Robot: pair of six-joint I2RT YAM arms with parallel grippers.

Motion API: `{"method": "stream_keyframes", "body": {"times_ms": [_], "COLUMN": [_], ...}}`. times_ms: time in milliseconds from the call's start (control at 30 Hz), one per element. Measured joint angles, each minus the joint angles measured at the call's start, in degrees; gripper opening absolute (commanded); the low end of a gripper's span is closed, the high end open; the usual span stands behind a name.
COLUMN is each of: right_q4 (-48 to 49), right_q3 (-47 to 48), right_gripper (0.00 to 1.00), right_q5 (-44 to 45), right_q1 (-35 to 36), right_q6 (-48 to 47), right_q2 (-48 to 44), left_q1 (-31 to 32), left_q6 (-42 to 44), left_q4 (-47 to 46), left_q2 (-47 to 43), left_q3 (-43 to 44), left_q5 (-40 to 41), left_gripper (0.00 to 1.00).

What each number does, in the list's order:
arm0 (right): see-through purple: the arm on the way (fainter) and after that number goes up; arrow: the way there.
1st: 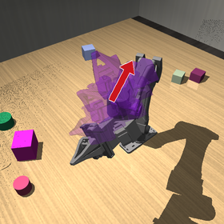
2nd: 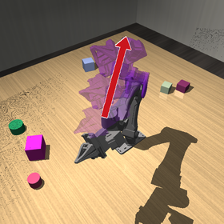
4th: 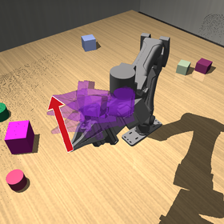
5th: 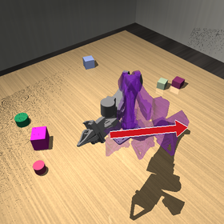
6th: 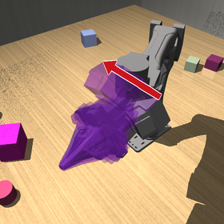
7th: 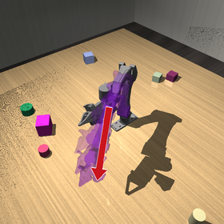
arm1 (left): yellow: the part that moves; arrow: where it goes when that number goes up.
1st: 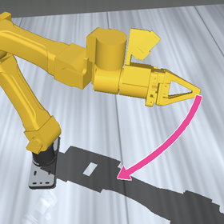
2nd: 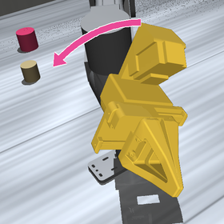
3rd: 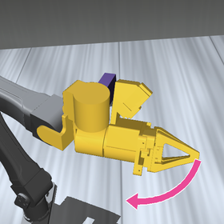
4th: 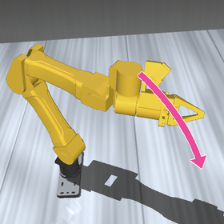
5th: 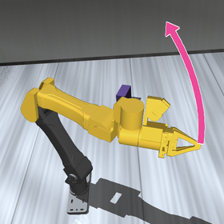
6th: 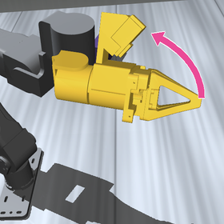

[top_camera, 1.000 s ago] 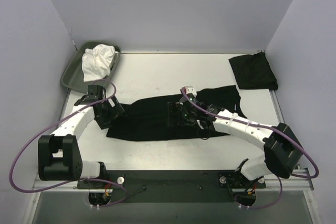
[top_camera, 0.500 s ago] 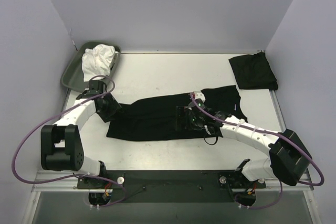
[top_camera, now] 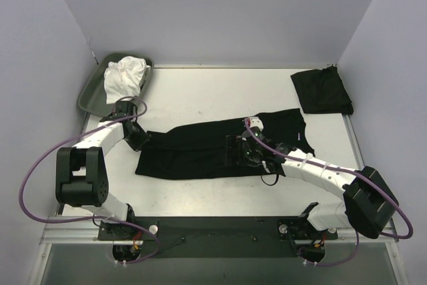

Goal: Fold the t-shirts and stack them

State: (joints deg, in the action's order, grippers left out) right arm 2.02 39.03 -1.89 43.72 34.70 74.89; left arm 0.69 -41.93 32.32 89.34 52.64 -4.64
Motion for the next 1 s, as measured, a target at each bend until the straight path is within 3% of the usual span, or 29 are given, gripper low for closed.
{"method": "stream_keyframes", "body": {"times_ms": [300,700,800,833,867,900,933,1000], "right_q4": [0.37,0.33,0.31,0.31,0.33,0.33,0.28,0.26], "right_q3": [-0.76,-3.43,-3.74,-3.74,-3.74,-3.74,-3.74,-3.74], "right_gripper": [0.98,0.98,0.98,0.98,0.98,0.98,0.98,0.98], "right_q5": [0.02,0.13,0.15,0.15,0.15,0.15,0.15,0.15], "right_q1": [-0.20,-0.31,-0.52,-0.63,-0.63,-0.63,-0.68,-0.68], "right_q6": [0.00,0.02,0.02,0.02,0.02,0.02,0.02,0.02], "right_q2": [-0.98,-2.93,-3.02,-3.02,-3.02,-3.02,-3.02,-3.02], "left_q1": [0.02,7.98,10.14,10.27,10.25,10.21,10.19,10.12], "left_q6": [2.56,9.25,9.97,10.29,10.60,11.02,11.08,11.13], "left_q4": [0.11,-1.60,-0.52,0.00,0.76,1.62,2.29,3.63], "left_q2": [-1.29,-16.61,-21.31,-22.45,-23.28,-23.76,-24.04,-24.13], "left_q3": [6.67,4.28,1.79,1.07,0.50,0.04,-0.33,-0.76], "left_q5": [2.10,8.22,10.05,10.84,11.69,12.70,13.60,15.17], "left_gripper": [0.00,0.00,0.30,0.52,0.64,0.85,0.95,0.96]}}
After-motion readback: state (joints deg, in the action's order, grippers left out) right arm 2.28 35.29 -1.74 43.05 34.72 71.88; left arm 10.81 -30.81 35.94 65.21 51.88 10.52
